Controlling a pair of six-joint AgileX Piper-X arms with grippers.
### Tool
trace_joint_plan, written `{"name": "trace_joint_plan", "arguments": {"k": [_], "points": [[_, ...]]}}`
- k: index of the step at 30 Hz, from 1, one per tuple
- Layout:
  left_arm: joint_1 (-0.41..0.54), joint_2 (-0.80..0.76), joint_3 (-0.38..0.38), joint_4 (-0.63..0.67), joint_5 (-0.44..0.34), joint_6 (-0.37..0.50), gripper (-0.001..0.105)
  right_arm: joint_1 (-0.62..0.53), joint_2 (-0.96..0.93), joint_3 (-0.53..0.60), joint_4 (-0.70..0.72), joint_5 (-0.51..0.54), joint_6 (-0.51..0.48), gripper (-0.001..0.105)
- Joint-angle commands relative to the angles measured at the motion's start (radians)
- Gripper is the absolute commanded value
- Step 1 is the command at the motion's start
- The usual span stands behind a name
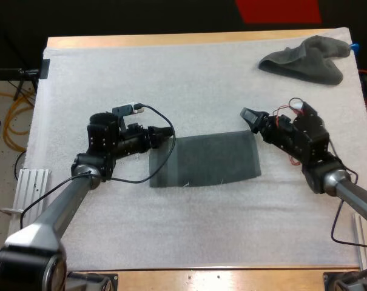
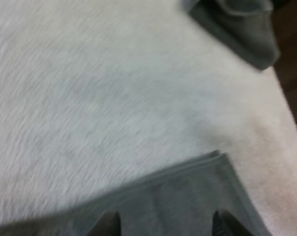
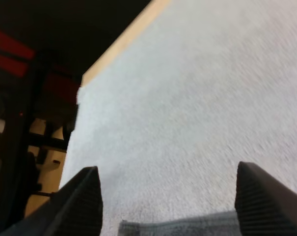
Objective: Pick towel from pile fold and stack
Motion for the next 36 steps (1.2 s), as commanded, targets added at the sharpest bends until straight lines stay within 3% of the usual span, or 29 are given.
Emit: {"name": "trace_joint_plan", "arguments": {"k": [1, 4, 9, 14, 23, 28, 32, 36], "points": [[0.001, -0.042, -0.016, 0.031, 0.018, 0.047, 0.041, -0.005, -0.036, -0.014, 0.016, 0.002, -0.05, 0.058], [0.001, -0.136, -0.04, 0.157, 0.003, 0.148, 0.045, -0.005, -0.115, -0.014, 0.119, 0.025, -0.122, 0.058], [0.001, -0.289, -0.096, 0.425, -0.083, 0.3, 0.073, -0.005, -0.249, -0.014, 0.33, 0.028, -0.227, 0.058], [0.001, -0.451, -0.141, 0.663, -0.128, 0.349, 0.075, -0.005, -0.42, -0.014, 0.571, -0.006, -0.349, 0.058], [0.001, -0.709, -0.143, 0.948, -0.147, 0.351, 0.074, -0.005, -0.711, -0.014, 0.959, 0.026, -0.364, 0.058], [0.001, -0.775, -0.143, 0.988, -0.191, 0.351, 0.074, -0.005, -0.763, -0.014, 1.076, 0.122, -0.373, 0.058], [0.001, -0.772, -0.143, 0.981, -0.199, 0.346, 0.074, -0.005, -0.717, -0.014, 1.058, 0.164, -0.467, 0.058], [0.001, -0.749, -0.143, 0.981, -0.199, 0.346, 0.074, -0.005, -0.618, -0.014, 1.003, 0.185, -0.484, 0.058]]}}
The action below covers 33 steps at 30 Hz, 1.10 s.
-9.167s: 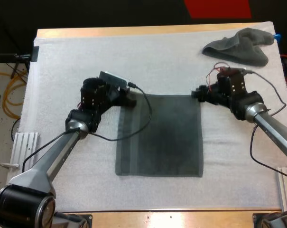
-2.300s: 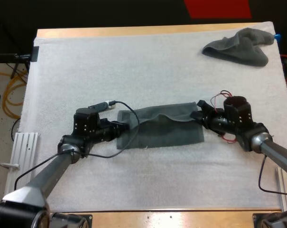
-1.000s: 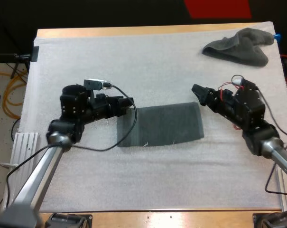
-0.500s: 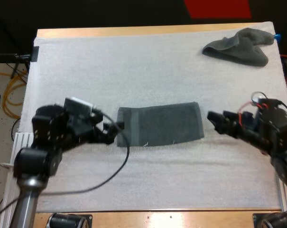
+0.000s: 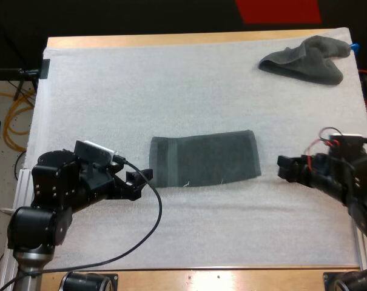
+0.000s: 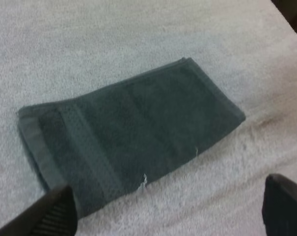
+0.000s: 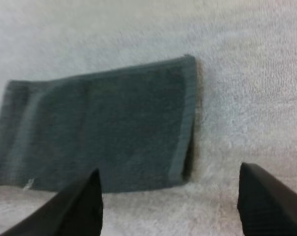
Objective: Pick towel from pile fold and stack
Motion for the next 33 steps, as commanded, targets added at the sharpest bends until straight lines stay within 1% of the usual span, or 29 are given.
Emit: {"name": "trace_joint_plan", "arguments": {"k": [1, 3, 7, 9, 14, 17, 21, 28, 29, 33], "points": [[0.001, 0.002, -0.007, 0.003, -0.009, -0.002, 0.074, -0.005, 0.04, -0.011, -0.033, 0.006, -0.014, 0.058], [0.001, 0.006, -0.007, 0.003, -0.003, -0.002, 0.074, -0.005, 0.113, -0.021, -0.067, 0.006, -0.014, 0.058], [0.001, 0.006, -0.007, 0.005, 0.0, -0.002, 0.074, -0.005, 0.295, -0.074, -0.112, 0.002, -0.025, 0.058], [0.001, 0.006, -0.007, 0.005, 0.0, -0.002, 0.074, -0.005, 0.384, -0.109, -0.125, -0.019, -0.04, 0.058], [0.001, 0.006, -0.007, 0.008, 0.007, -0.002, 0.074, -0.005, 0.606, -0.215, -0.127, -0.118, -0.061, 0.058], [0.001, 0.006, -0.007, 0.018, 0.007, -0.002, 0.074, -0.005, 0.7, -0.267, -0.127, -0.14, -0.061, 0.058], [0.001, 0.006, -0.007, 0.028, 0.007, -0.002, 0.074, -0.005, 0.784, -0.305, -0.127, -0.167, -0.061, 0.058], [0.001, 0.006, -0.007, 0.028, 0.007, -0.002, 0.074, -0.005, 0.869, -0.314, -0.12, -0.328, -0.056, 0.058], [0.001, 0.006, -0.007, 0.028, 0.007, -0.002, 0.074, -0.005, 0.88, -0.314, -0.117, -0.363, -0.05, 0.058], [0.001, 0.006, -0.007, 0.028, 0.007, -0.011, 0.074, -0.005, 0.912, -0.314, -0.117, -0.422, -0.004, 0.058]]}}
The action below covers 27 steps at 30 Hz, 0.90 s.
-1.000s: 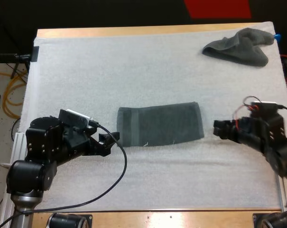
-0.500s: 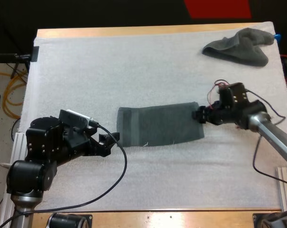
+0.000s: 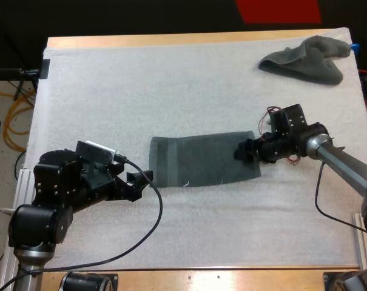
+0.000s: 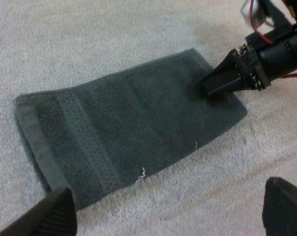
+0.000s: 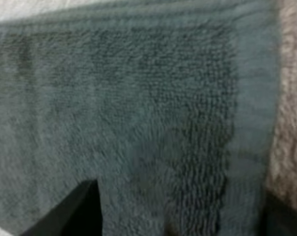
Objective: Pick towel from pile fold and stack
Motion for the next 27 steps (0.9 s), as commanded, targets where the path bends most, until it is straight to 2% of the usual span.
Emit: {"name": "trace_joint_plan", "arguments": {"k": [1, 3, 4, 6, 8, 9, 12, 14, 15, 18, 20, 22, 24, 27], "points": [[0.001, -0.003, -0.007, 0.004, 0.009, -0.007, 0.074, -0.001, 0.025, 0.006, 0.017, -0.039, 0.012, 0.058], [0.001, -0.003, -0.007, 0.004, 0.019, -0.007, 0.074, -0.001, 0.034, 0.006, 0.017, -0.05, 0.019, 0.056], [0.001, -0.003, -0.007, 0.004, 0.028, -0.007, 0.074, -0.001, 0.033, 0.006, 0.019, -0.051, 0.023, 0.051], [0.001, -0.003, -0.007, 0.004, 0.031, -0.01, 0.074, -0.001, 0.033, 0.004, 0.022, -0.051, 0.024, 0.035], [0.001, -0.003, -0.007, 0.004, 0.031, -0.015, 0.074, -0.001, 0.03, 0.0, 0.024, -0.028, 0.024, 0.01], [0.001, -0.003, -0.007, 0.004, 0.031, -0.015, 0.074, -0.001, 0.027, -0.001, 0.027, -0.017, 0.022, 0.002], [0.001, -0.003, -0.007, 0.004, 0.031, -0.015, 0.074, -0.001, -0.004, -0.001, 0.05, 0.101, 0.017, 0.0], [0.001, -0.003, -0.007, 0.004, 0.031, -0.015, 0.074, 0.002, -0.058, -0.001, 0.105, 0.279, -0.016, 0.0], [0.001, -0.003, -0.007, 0.004, 0.031, -0.015, 0.074, 0.003, -0.075, -0.001, 0.125, 0.315, -0.034, 0.0], [0.001, -0.003, -0.007, 0.004, 0.031, -0.015, 0.074, 0.002, -0.156, -0.001, 0.216, 0.563, -0.159, 0.0], [0.001, -0.003, -0.007, 0.004, 0.031, -0.015, 0.074, 0.002, -0.206, -0.001, 0.275, 0.804, -0.242, 0.0], [0.001, -0.003, -0.007, 0.004, 0.031, -0.015, 0.074, 0.002, -0.238, -0.001, 0.3, 0.966, -0.291, 0.0], [0.001, -0.003, -0.007, 0.004, 0.031, -0.015, 0.074, 0.002, -0.268, -0.001, 0.312, 1.023, -0.324, 0.0], [0.001, -0.003, -0.007, 0.004, 0.031, -0.015, 0.074, 0.007, -0.292, -0.001, 0.322, 0.96, -0.322, 0.0]]}}
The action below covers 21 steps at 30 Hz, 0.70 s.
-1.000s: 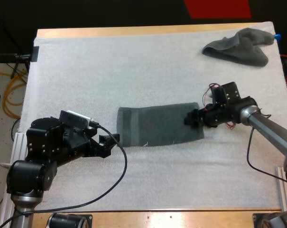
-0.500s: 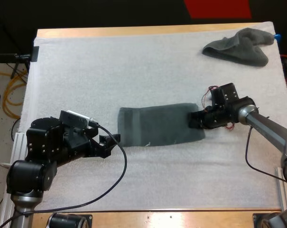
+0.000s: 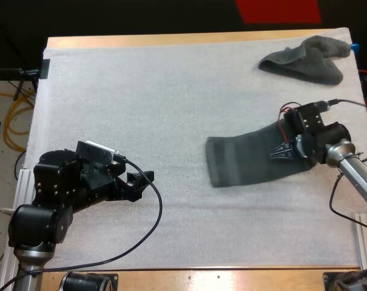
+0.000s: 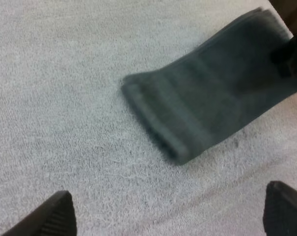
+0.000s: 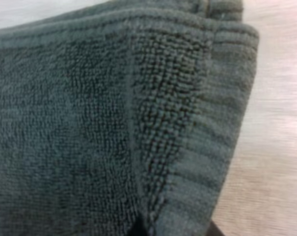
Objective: Pick towel from pile fold and stack
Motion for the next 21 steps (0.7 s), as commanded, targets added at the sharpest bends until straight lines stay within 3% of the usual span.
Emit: {"name": "trace_joint_plan", "arguments": {"k": [1, 3, 5, 8, 14, 21], "points": [[0.001, -0.003, -0.007, 0.004, 0.008, -0.005, 0.074, 0.006, -0.009, -0.002, 0.011, 0.048, 0.009, 0.0], [0.001, -0.003, -0.007, 0.004, 0.008, -0.005, 0.074, 0.023, -0.007, -0.002, 0.011, -0.061, 0.079, 0.0], [0.001, -0.003, -0.007, 0.004, 0.008, -0.005, 0.074, 0.053, 0.006, -0.002, -0.01, -0.251, 0.182, 0.0], [0.001, -0.003, -0.007, 0.004, 0.008, -0.01, 0.074, 0.104, 0.037, -0.002, -0.072, -0.38, 0.269, 0.0], [0.001, -0.003, -0.007, 0.004, 0.022, -0.016, 0.074, 0.192, 0.123, -0.002, -0.22, -0.508, 0.43, 0.0], [0.001, -0.003, -0.007, 0.004, 0.028, -0.016, 0.074, 0.207, 0.199, -0.002, -0.341, -0.603, 0.512, 0.0]]}}
